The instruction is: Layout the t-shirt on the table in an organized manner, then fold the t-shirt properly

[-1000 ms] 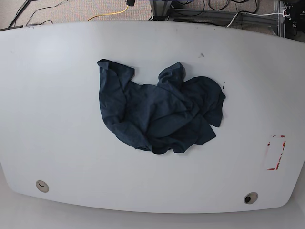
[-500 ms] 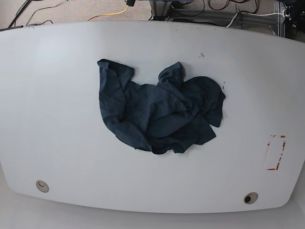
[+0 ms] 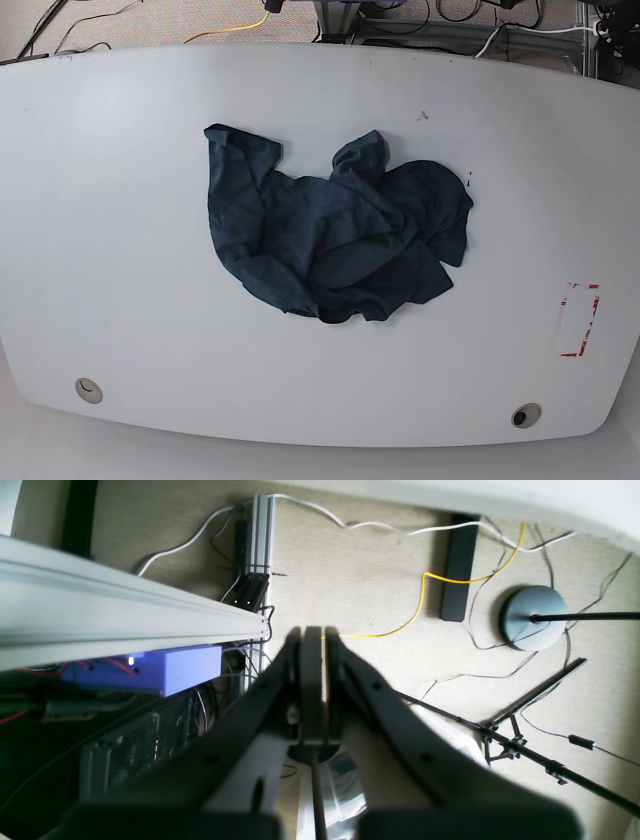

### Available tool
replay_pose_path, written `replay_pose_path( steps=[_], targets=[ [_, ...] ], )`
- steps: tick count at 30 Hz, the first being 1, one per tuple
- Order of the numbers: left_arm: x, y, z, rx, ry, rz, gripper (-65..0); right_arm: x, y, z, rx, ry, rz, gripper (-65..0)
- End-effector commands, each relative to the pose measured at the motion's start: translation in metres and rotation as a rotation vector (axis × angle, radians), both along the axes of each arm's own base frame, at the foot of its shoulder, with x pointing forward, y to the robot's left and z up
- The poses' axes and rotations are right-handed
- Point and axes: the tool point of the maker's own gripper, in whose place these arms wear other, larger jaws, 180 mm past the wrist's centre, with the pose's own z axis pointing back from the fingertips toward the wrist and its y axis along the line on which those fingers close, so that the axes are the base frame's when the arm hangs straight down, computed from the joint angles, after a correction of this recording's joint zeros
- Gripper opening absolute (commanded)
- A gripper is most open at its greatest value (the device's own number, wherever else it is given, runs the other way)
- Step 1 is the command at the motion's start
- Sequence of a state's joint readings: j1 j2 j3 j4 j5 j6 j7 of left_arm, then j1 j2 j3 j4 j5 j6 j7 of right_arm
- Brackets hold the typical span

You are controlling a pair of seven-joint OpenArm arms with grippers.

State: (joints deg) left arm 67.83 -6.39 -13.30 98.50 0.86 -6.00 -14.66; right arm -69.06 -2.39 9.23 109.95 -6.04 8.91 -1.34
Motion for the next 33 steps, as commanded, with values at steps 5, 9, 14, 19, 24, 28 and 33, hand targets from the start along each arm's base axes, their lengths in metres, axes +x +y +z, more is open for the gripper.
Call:
replay_pose_path(
  steps=[5, 9, 14, 19, 24, 28, 33],
  targets=[
    [0.019, 0.007, 0.016, 0.024, -0.076, -0.002, -64.4, 0.017, -0.001, 0.015, -0.009, -0.066, -0.019, -64.7],
    [0.034, 0.009, 0.02, 0.029, -0.116, -0.004, -64.4, 0.03, -0.001, 0.018, -0.01, -0.099, -0.016, -64.7],
    [0.061, 0.006, 0.034, 0.031, -0.197, -0.014, -64.4, 0.05, -0.001, 0.024, -0.013, -0.156, -0.012, -64.7],
    [0.084, 0.003, 0.045, 0.031, -0.268, -0.022, -64.4, 0.072, -0.003, 0.026, -0.018, -0.214, 0.007, -64.7],
    [0.107, 0.003, 0.051, 0.032, -0.334, -0.022, -64.3, 0.099, -0.007, 0.031, -0.03, -0.282, 0.033, -64.5],
    [0.127, 0.003, 0.057, 0.032, -0.388, -0.019, -64.2, 0.123, -0.009, 0.037, -0.039, -0.346, 0.049, -64.4],
    [0.143, 0.002, 0.063, 0.03, -0.433, -0.018, -64.0, 0.147, -0.009, 0.045, -0.041, -0.411, 0.05, -64.4]
  ],
)
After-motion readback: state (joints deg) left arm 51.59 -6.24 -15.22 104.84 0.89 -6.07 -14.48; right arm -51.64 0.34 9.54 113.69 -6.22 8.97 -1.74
